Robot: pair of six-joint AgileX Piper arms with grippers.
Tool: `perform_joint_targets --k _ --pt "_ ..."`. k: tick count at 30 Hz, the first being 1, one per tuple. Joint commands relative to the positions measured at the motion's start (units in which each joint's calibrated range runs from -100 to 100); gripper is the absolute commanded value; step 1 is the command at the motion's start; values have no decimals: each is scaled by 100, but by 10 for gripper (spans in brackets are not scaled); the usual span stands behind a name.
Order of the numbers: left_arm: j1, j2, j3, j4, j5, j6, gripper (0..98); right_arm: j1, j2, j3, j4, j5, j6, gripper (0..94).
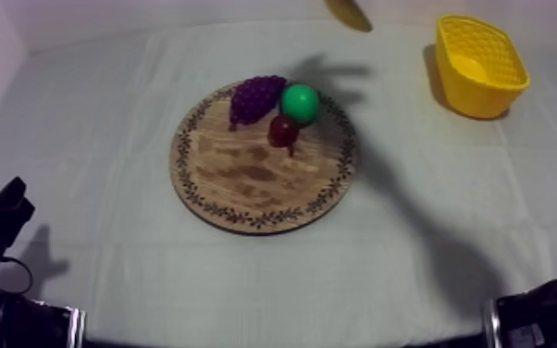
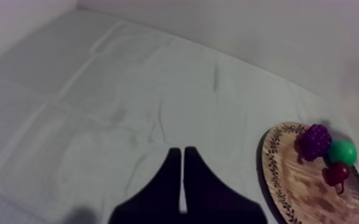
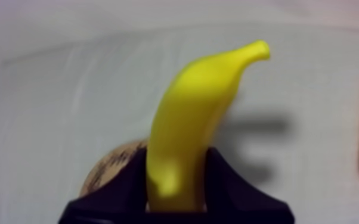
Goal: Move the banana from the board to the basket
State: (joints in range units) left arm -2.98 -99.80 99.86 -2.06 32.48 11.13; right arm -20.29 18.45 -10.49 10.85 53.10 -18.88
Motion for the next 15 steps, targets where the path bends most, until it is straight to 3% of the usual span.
perform_joint_targets --k 1,15 --pt "-3 -3 3 -1 2 -2 1 630 52 -176 -23 -7 98 152" --pt "-3 -3 3 -1 2 -1 1 1982 404 -14 31 -254 325 150"
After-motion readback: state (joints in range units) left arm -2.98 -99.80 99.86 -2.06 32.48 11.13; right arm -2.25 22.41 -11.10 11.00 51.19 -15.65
